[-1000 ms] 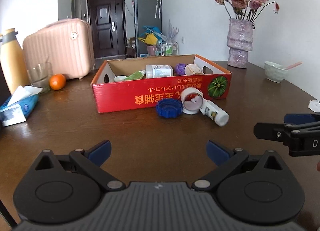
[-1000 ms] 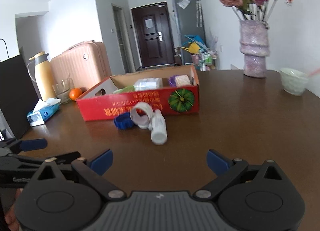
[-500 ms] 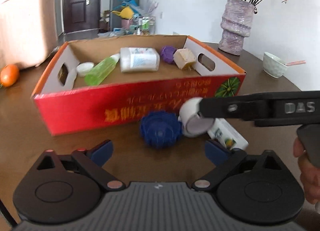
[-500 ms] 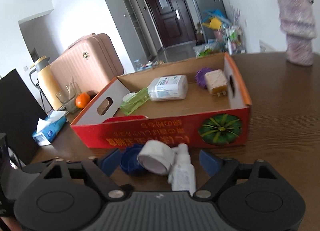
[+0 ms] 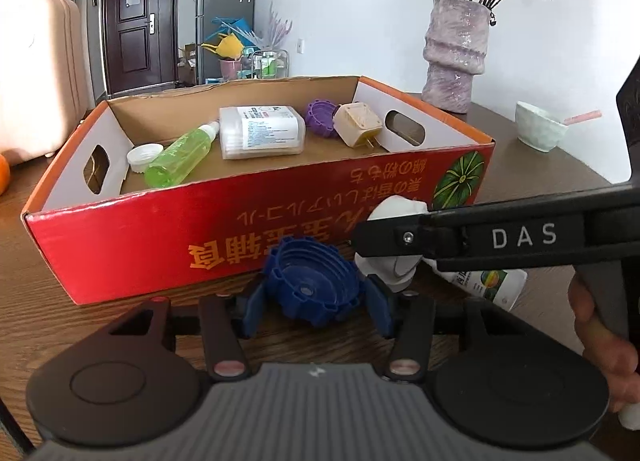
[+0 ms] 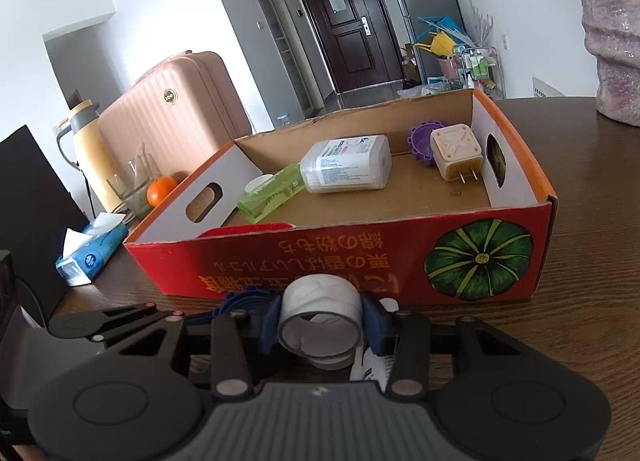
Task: Organize rigid objects
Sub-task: 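Lift the blue cap and tape roll over the box with both grippers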
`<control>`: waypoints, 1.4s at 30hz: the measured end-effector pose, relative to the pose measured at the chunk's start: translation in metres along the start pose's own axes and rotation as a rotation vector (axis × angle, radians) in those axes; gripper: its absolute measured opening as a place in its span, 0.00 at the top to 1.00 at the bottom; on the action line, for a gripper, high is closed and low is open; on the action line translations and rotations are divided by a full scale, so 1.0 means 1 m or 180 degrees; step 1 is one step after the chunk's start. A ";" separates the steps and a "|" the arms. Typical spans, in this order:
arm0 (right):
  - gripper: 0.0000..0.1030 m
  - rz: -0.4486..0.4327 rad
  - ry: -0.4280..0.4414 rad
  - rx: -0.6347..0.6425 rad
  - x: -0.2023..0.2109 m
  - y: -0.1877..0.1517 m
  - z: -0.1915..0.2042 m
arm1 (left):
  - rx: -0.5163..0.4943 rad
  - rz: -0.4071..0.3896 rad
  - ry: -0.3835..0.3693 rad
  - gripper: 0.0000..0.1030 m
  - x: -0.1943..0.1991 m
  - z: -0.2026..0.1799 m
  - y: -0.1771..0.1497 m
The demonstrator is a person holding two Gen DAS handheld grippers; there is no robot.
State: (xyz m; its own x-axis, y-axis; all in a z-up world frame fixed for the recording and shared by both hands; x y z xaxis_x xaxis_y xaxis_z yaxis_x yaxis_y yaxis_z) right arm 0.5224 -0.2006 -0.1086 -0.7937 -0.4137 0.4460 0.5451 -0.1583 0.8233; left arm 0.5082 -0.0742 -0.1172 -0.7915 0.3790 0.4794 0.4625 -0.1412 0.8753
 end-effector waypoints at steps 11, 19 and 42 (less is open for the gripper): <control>0.59 -0.0226 -0.0235 0.0383 0.014 0.002 0.011 | 0.0093 -0.0044 0.0077 0.49 0.004 0.004 0.000; 0.59 -0.0675 -0.0438 0.0654 0.075 0.010 0.030 | 0.0079 -0.0434 0.0504 0.49 0.072 0.003 0.008; 0.59 -0.1216 -0.0550 0.0947 0.270 -0.044 0.098 | 0.0224 -0.1309 0.0826 0.49 0.284 -0.043 -0.019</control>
Point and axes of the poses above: each gripper's, at about its wrist camera, not at the fingertips, and x roughly against the way its jaws point, z to its left, y to its top, the point moved 6 cm from there along -x, roughly the way its jaws point, and after that the axes turned 9 degrees about -z, right-handed, at the moved point
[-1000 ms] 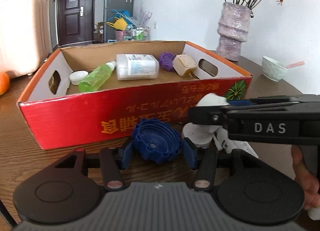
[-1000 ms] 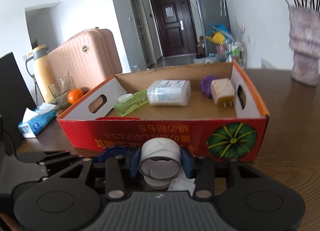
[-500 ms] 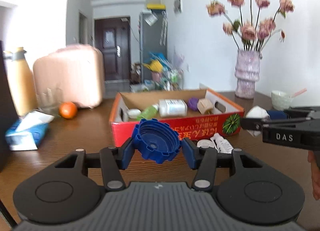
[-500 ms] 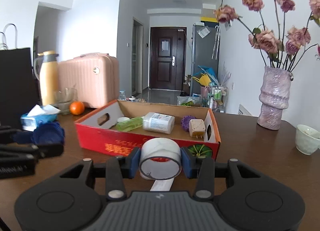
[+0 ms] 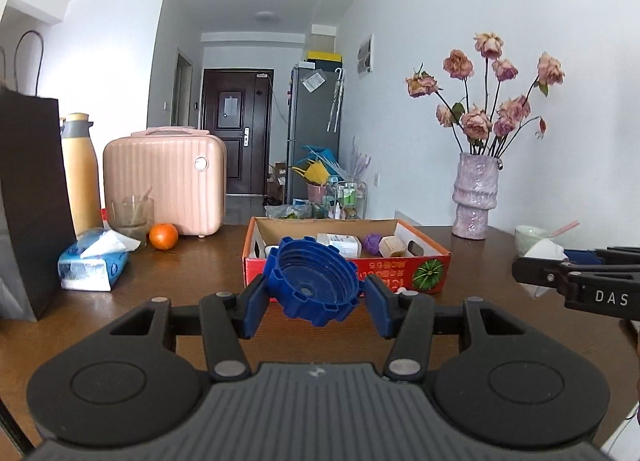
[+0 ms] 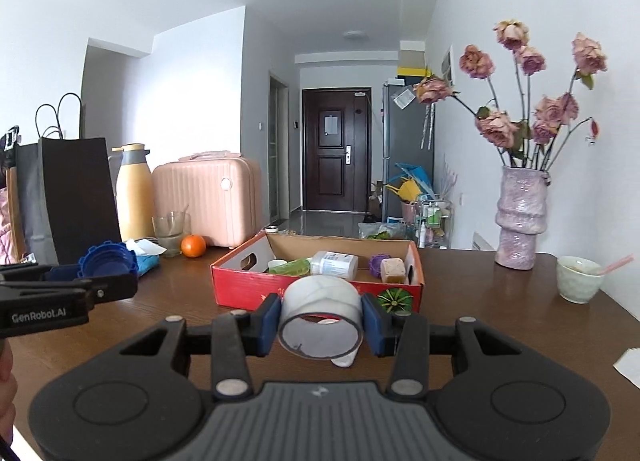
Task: Organize rigid objects
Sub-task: 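Lift the blue cap and tape roll over the box with both grippers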
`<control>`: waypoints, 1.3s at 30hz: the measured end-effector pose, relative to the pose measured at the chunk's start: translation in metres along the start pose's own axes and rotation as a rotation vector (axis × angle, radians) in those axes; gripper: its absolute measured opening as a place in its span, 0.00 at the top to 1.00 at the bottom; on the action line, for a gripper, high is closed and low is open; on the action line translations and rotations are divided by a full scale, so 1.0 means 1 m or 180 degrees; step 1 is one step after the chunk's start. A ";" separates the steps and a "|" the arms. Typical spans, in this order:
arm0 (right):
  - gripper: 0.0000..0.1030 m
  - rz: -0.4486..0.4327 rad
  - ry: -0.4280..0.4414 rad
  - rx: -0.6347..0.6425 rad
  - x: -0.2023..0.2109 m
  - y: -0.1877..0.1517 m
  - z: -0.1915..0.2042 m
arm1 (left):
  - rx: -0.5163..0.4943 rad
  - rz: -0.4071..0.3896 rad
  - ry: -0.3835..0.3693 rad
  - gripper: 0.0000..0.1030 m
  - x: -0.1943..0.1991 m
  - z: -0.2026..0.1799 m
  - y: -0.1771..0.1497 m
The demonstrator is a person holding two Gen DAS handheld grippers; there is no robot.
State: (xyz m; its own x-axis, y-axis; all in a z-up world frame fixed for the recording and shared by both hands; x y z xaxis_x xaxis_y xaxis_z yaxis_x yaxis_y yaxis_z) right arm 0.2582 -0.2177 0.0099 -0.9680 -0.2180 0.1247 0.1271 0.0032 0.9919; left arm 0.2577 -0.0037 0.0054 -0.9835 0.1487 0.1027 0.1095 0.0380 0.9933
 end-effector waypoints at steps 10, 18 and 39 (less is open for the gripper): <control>0.59 -0.0048 -0.0065 -0.0032 0.010 0.002 -0.001 | 0.0001 -0.0048 -0.0048 0.49 0.010 -0.001 0.001; 0.59 -0.0017 -0.0088 -0.0099 -0.018 0.000 -0.009 | 0.0033 -0.0038 -0.0020 0.49 -0.017 0.003 0.001; 0.59 -0.0047 -0.0042 -0.0164 -0.154 0.016 -0.034 | 0.0138 0.0091 0.0049 0.49 -0.151 0.022 0.001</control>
Point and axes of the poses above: each gripper's, at about its wrist camera, not at the fingertips, and x roughly against the way its jaws point, z to its left, y to its top, the point moved 6 cm from there along -x, roughly the way its jaws point, and after that the axes turned 9 degrees about -z, right-handed, at the moved point
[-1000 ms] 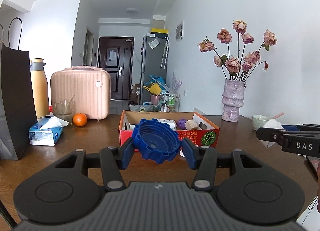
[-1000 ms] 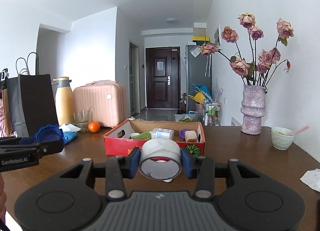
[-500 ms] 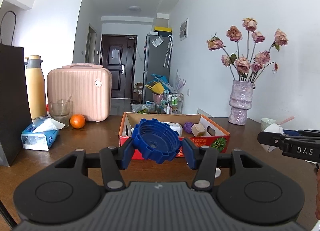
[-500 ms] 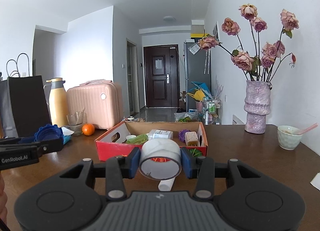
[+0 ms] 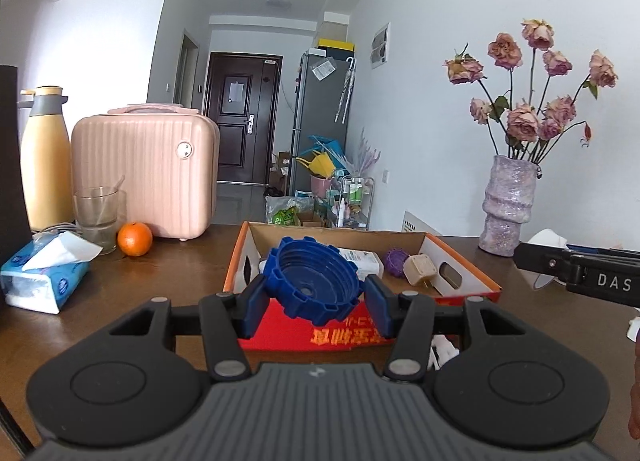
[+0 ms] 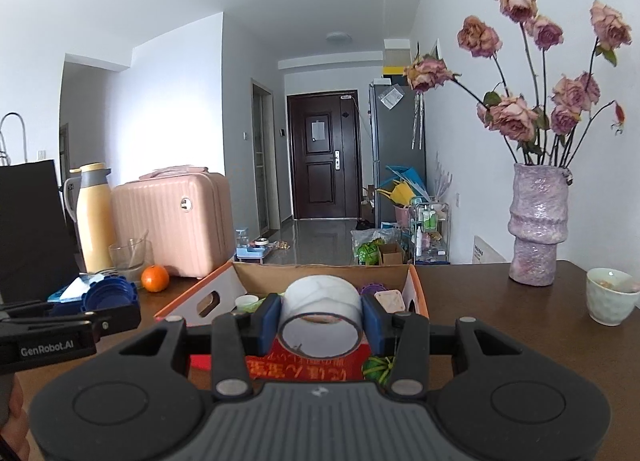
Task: Organize rigid objects
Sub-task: 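Lift the blue cap and tape roll over the box with both grippers, then lower both grippers into the box and open them to release the cap and tape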
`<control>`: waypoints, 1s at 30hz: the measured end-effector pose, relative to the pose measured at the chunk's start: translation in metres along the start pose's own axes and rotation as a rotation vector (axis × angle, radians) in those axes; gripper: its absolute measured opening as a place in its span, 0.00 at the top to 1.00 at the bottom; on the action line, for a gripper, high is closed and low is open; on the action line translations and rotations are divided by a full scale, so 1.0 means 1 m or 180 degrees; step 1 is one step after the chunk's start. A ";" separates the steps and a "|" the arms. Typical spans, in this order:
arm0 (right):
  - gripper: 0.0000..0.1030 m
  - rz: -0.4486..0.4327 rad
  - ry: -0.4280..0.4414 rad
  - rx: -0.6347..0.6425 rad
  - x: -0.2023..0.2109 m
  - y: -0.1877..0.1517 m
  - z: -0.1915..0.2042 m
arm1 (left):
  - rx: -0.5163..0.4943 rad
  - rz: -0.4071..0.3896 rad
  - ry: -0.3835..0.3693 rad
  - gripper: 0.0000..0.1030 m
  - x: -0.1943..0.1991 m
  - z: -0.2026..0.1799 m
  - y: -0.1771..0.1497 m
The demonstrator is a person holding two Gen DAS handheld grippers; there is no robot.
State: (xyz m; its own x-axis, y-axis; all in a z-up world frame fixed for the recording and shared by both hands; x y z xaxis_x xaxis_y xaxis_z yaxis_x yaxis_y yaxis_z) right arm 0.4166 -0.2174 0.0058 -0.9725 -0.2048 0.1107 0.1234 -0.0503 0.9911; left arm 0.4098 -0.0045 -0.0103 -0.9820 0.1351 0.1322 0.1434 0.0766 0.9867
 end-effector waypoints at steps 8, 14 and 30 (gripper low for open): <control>0.59 0.0117 0.0099 -0.0124 -0.059 0.000 -0.012 | -0.0129 0.0036 -0.0064 0.49 -0.049 -0.004 0.008; 0.59 0.0226 0.0097 -0.0163 -0.110 0.004 -0.024 | -0.0149 0.0077 -0.0135 0.49 -0.093 -0.008 0.020; 0.53 0.1199 -0.0101 -0.0541 -0.228 -0.057 -0.050 | -0.0152 0.1127 -0.0078 0.46 -0.225 0.001 -0.041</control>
Point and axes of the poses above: each gripper's, at about its wrist camera, not at the fingertips, and x roughly against the way its jaws point, z to its left, y to its top, the point moved 6 cm from there along -x, roughly the way its jaws point, and after that the axes turned 9 degrees about -z, right-handed, at the moved point
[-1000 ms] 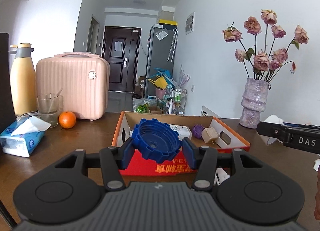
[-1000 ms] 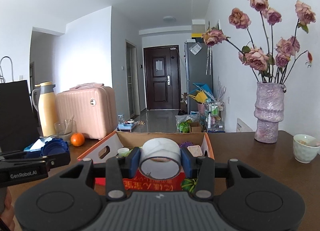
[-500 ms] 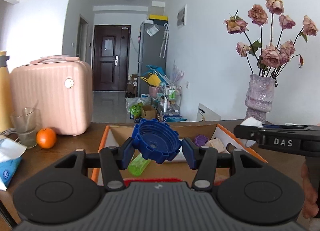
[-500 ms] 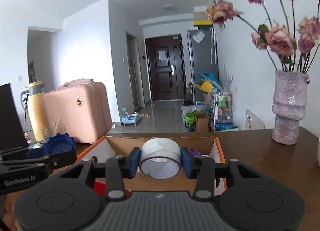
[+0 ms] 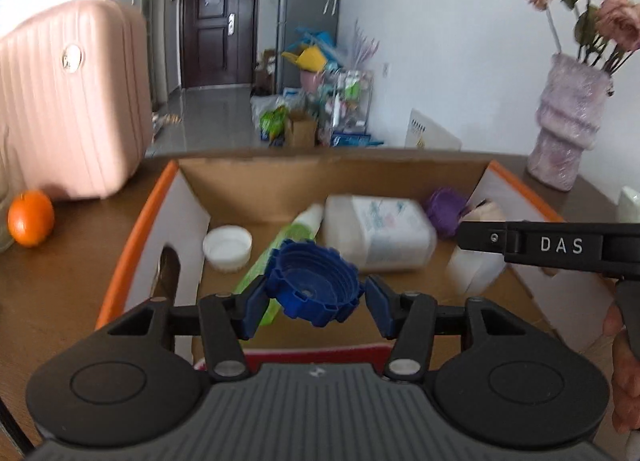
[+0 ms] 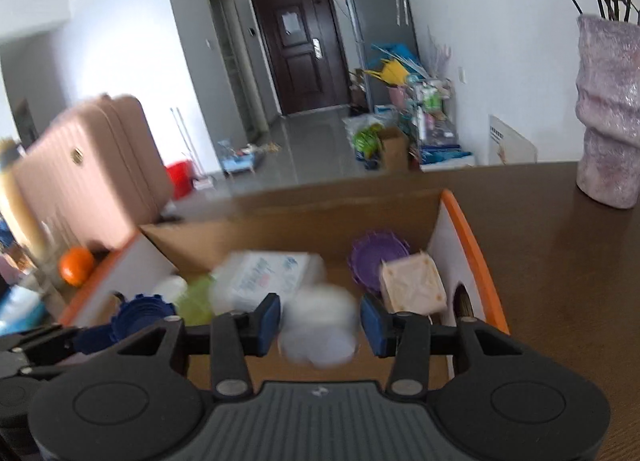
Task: Organize rigid objects
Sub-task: 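Lower both grippers into the box and open them to release the cap and tape, then withdraw both grippers from the box back toward the table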
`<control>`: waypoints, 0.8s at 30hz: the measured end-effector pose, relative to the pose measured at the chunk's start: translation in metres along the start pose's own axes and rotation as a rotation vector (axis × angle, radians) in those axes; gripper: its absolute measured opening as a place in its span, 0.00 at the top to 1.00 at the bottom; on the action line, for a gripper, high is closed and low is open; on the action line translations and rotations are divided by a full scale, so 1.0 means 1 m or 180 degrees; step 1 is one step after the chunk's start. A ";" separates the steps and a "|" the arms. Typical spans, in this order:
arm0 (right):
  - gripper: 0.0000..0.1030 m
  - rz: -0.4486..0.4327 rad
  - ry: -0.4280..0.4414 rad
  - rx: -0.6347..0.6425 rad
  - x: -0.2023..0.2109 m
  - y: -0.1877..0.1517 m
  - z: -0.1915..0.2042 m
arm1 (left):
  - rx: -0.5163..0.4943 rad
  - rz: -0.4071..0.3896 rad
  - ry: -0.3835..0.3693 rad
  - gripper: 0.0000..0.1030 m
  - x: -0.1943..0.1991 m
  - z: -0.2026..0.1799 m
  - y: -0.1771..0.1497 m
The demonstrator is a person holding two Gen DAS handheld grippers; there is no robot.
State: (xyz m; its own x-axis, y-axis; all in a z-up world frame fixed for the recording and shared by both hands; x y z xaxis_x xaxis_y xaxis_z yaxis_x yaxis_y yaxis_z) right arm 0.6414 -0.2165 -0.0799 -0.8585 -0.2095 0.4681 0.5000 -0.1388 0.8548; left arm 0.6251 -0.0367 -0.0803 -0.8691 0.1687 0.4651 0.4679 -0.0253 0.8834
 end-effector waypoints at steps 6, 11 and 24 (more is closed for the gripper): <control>0.44 -0.0030 -0.0009 -0.0068 0.003 -0.001 -0.004 | -0.0102 -0.0052 -0.0008 0.29 0.005 -0.002 -0.002; 0.42 -0.0036 -0.0009 -0.0069 0.003 0.003 -0.003 | -0.0150 -0.0067 -0.0012 0.16 0.006 -0.010 0.002; 0.34 -0.0541 0.0067 0.0153 0.113 0.020 0.031 | -0.0108 -0.0495 0.0107 0.10 0.106 -0.014 0.028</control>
State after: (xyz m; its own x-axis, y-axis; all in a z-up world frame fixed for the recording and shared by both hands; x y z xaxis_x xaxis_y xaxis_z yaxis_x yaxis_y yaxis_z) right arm 0.5514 -0.2129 -0.0027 -0.9274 -0.2071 0.3115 0.3414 -0.1278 0.9312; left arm 0.5438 -0.0336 -0.0051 -0.9358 0.1402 0.3235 0.3219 -0.0347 0.9461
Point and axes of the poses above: each gripper's, at about its wrist camera, not at the fingertips, and x roughly against the way its jaws point, z to its left, y to its top, the point moved 6 cm from there along -x, roughly the way its jaws point, and after that the axes turned 9 degrees about -z, right-handed, at the moved point
